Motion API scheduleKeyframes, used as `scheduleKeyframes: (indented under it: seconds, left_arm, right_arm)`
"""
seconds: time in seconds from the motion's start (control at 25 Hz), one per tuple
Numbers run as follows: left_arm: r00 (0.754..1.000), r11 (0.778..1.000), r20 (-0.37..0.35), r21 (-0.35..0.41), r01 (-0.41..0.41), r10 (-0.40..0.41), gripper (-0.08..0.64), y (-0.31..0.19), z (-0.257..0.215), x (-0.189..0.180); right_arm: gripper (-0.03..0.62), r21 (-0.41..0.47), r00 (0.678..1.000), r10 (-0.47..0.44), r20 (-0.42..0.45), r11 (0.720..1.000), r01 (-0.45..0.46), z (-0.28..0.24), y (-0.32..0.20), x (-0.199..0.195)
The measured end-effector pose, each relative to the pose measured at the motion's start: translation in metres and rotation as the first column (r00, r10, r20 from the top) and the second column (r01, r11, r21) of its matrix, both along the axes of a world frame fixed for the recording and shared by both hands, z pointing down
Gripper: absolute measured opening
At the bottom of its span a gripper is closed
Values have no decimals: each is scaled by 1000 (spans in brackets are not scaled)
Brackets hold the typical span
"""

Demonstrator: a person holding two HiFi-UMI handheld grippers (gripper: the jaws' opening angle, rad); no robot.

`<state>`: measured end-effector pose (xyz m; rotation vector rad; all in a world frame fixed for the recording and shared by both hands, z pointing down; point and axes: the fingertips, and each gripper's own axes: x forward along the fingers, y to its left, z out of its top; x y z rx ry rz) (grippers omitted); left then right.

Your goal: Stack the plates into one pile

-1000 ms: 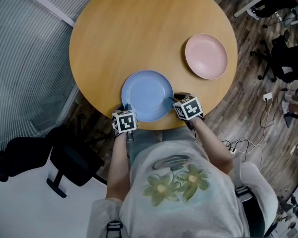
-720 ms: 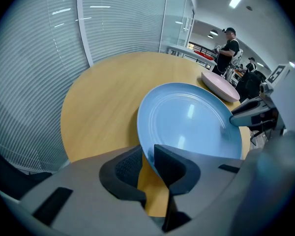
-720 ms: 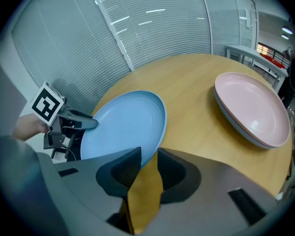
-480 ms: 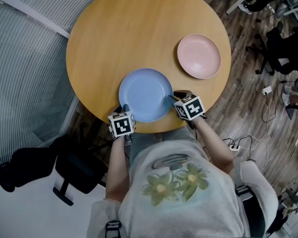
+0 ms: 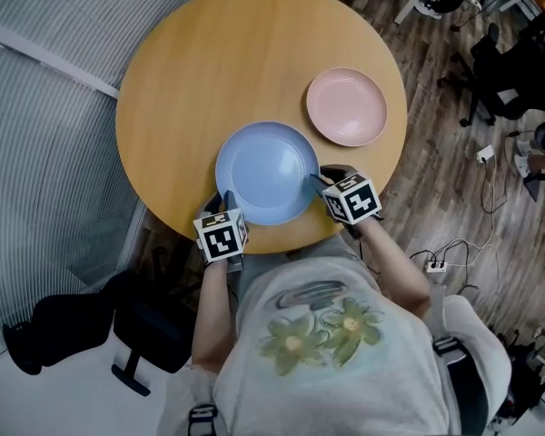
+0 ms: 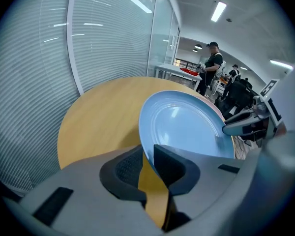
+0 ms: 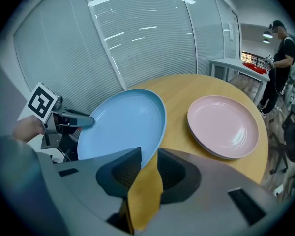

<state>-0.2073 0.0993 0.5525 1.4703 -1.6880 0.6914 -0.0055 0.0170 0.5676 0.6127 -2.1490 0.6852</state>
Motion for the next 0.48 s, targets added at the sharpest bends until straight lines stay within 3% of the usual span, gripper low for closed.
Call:
scheduleKeyframes:
  seconds: [0.48]
  left_arm:
    - [994,994,8,16,-111,111,86,-40,-8,60]
  right_arm:
    - [121,6,994,108,-19,994,-108,-2,-21,67]
